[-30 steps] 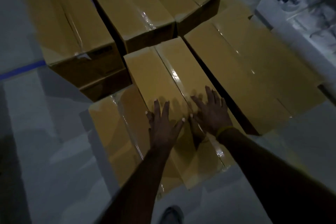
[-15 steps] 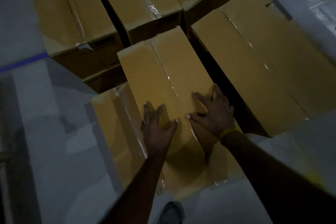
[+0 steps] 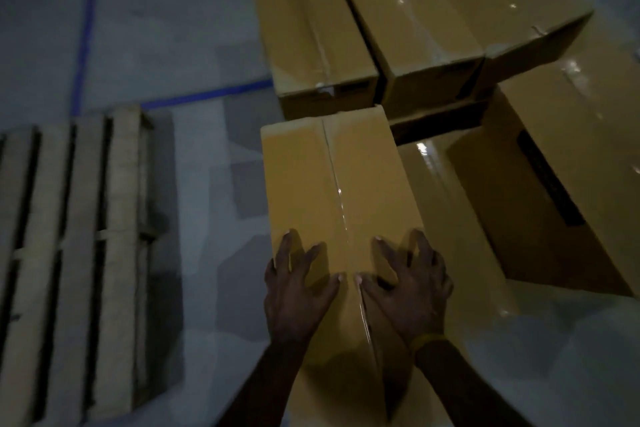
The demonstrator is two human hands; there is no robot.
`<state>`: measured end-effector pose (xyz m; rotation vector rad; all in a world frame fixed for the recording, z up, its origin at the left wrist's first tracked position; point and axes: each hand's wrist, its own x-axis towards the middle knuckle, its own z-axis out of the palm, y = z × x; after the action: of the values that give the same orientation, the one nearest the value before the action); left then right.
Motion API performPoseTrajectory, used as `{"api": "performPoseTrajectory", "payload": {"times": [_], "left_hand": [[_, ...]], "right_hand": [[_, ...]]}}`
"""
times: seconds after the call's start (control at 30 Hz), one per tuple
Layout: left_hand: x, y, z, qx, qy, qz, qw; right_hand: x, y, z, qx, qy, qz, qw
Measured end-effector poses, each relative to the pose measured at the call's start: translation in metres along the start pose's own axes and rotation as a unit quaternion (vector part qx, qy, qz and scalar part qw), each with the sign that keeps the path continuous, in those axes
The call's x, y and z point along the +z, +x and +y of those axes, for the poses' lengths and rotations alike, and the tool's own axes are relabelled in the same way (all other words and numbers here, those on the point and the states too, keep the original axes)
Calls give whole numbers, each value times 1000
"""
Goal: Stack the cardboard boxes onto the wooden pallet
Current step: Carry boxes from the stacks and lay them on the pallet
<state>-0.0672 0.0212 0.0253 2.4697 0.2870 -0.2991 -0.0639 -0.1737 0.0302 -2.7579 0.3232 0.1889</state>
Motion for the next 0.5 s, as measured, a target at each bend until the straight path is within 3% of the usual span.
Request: {"api": "performPoseTrajectory", "payload": {"times": [0.5], "left_hand": [[-291, -101, -336, -12, 43, 97, 994]], "right_hand": [[116, -216, -375, -50, 47, -59, 996]]}}
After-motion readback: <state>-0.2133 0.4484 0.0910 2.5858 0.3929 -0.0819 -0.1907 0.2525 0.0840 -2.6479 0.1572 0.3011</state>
